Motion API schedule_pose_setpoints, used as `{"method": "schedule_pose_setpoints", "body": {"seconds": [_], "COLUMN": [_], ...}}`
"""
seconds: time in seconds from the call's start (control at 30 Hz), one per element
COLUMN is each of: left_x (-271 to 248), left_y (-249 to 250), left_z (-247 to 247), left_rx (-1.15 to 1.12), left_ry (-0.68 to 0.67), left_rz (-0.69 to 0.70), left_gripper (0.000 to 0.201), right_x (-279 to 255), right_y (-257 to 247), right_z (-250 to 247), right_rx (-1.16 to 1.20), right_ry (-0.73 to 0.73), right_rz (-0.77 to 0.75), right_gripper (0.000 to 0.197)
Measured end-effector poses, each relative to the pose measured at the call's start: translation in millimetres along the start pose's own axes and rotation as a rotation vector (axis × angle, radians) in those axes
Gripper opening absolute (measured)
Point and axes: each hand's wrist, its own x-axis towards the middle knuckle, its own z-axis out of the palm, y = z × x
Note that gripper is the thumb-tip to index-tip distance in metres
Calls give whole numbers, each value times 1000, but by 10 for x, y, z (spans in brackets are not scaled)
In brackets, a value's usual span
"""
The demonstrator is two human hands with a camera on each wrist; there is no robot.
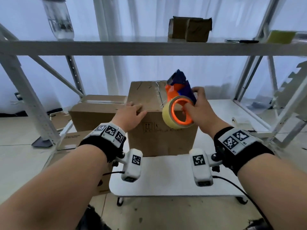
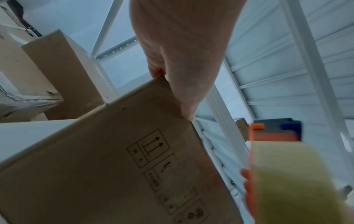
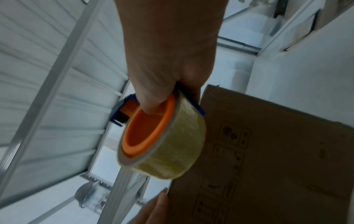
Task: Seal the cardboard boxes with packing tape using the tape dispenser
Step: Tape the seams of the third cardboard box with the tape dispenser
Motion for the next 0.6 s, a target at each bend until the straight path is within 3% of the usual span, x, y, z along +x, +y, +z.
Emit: {"method": "schedule_pose_setpoints", "body": {"seconds": [0.07, 0.13, 0.17, 0.23, 0.3, 0.37, 0.6], "left_x": [-19, -73, -85, -139, -187, -261, -337], "left_y": [17, 40, 60, 52, 57, 2, -95], "left_z": [-108, -267, -339, -472, -545, -569, -538], "left_rx": [-158, -638, -869, -1114, -1181, -1145, -1142], "left_ry": [78, 149, 141, 37, -105, -194, -248], "left_rz": [20, -43, -84, -177, -237, -276, -243], "left_gripper": [48, 52, 57, 70, 82, 81, 35], "right_x": [20, 35, 35, 31, 14, 4, -24], "right_y": [-91, -156, -158, -125, -71, -36, 57], "right_z": [132, 225, 245, 312, 334, 400, 454], "right_rx": [-28, -16, -30, -63, -136, -209, -240], "right_ry": [-113, -232, -289, -392, -427, -452, -464], "right_rz": [-48, -76, -80, -71, -96, -121, -160], "right_gripper": [51, 61, 66, 73, 65, 55, 53]}}
